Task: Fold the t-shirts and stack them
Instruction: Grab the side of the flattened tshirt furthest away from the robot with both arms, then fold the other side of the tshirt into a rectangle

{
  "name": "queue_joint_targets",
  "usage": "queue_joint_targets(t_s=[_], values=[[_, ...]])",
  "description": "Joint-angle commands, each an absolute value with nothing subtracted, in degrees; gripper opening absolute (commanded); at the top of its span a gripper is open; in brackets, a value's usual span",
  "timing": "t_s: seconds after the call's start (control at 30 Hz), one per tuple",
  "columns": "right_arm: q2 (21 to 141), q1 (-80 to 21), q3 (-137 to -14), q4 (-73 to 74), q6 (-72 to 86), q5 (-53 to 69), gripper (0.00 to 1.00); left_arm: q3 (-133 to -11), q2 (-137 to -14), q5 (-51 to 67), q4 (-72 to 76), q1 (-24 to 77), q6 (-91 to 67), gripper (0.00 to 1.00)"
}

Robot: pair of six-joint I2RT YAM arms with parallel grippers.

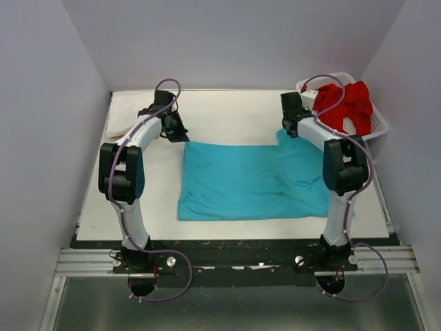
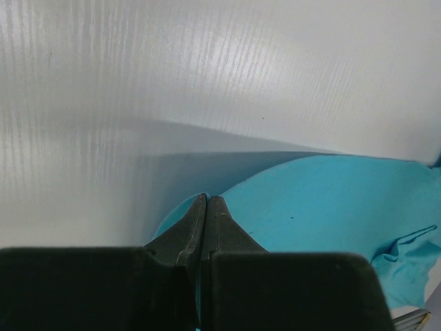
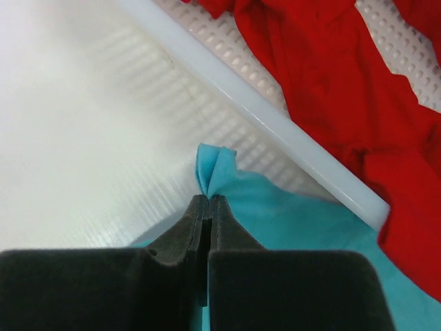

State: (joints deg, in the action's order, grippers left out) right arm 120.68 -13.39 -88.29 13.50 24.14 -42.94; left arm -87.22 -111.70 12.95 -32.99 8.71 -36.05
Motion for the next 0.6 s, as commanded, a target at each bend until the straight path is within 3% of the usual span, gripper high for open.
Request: queue_joint_targets(t_s=[0.0,0.37,0.57], values=[[114.94,-13.11,-83.37,9.31,22.59,-39.15,0.01,-87.22,-110.92,14.81,-33.28,8.33,-35.23,0.00],[93.39,-13.26,-64.68,10.12,25.47,-29.44,0.01,-68.92,-97.28,20.07,-23.77,9.18,-37.38,0.00],[80.39,-13.36,-56.29,14.83,27.95,-30.02,0.01,-58.79,-87.82,19.15,-20.53,10.17,-38.90,0.00]])
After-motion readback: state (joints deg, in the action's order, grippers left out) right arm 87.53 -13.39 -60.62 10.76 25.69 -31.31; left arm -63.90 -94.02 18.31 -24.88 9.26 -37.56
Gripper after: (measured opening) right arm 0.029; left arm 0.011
